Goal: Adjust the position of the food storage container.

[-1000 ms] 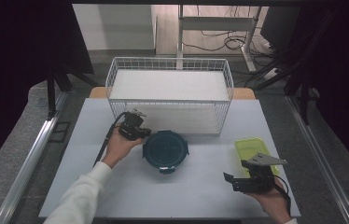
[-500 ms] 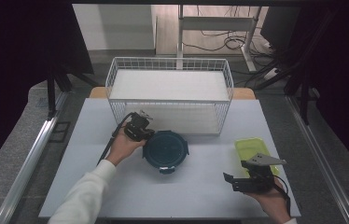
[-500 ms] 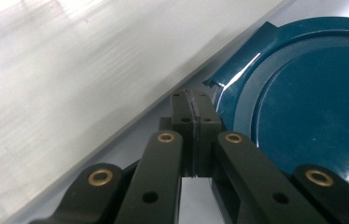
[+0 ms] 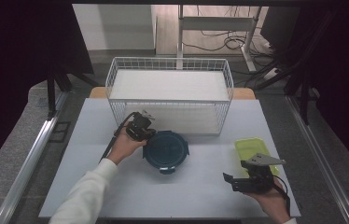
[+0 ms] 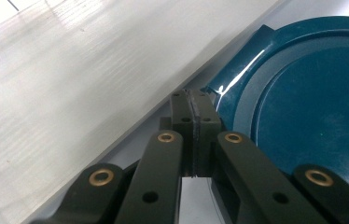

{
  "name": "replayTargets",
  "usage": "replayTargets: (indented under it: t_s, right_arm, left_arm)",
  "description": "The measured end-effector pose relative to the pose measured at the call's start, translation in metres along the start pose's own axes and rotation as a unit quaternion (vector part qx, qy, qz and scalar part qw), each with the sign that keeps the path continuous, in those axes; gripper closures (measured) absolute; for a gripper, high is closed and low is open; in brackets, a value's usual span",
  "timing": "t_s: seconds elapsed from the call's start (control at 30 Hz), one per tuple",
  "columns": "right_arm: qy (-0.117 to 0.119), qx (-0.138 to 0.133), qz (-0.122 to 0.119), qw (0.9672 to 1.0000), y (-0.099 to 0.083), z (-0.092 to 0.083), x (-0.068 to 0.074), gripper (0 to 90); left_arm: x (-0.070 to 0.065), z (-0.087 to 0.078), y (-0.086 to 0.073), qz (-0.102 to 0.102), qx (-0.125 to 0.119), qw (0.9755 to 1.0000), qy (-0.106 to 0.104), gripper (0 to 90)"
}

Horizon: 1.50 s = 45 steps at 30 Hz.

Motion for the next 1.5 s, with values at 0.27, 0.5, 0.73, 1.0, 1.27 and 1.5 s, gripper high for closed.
replayTargets:
  t_s: [0.27,0.5,0.73,1.0,1.27,1.5]
  right_arm:
    - [0.001,0.002,-0.002,1.0,0.0,0.001,0.002,15.0]
    - [0.003,0.003,-0.003,1.0,0.0,0.001,0.002,15.0]
    - [0.003,0.004,-0.001,1.0,0.0,0.0,0.002,15.0]
    - [0.004,0.005,-0.002,1.0,-0.001,0.001,0.003,15.0]
    - [0.004,0.005,-0.001,1.0,-0.001,0.0,0.002,15.0]
    - [0.004,0.005,-0.002,1.0,-0.001,0.0,0.002,15.0]
  left_arm:
    - [-0.011,0.004,0.002,0.012,-0.002,0.9999,-0.005,90.0]
    - [-0.022,0.007,0.002,0.024,0.002,0.9997,-0.01,90.0]
    - [-0.034,0.01,0.003,0.044,0.008,0.9988,-0.019,90.0]
    - [-0.051,0.015,0.004,0.058,0.007,0.9977,-0.033,90.0]
    - [-0.06,0.017,0.005,0.066,0.01,0.9969,-0.042,90.0]
    - [-0.061,0.018,0.004,0.06,0.009,0.9968,-0.053,90.0]
Point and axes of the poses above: each handheld gripper's, and its own axes: z roughly forward along the jaws, y roughly out of its top, x roughly to its left, the point moved 3 cm from there along z, roughly forward along the jaws, and after that the axes turned 14 degrees about -y, right-handed, at the moved point
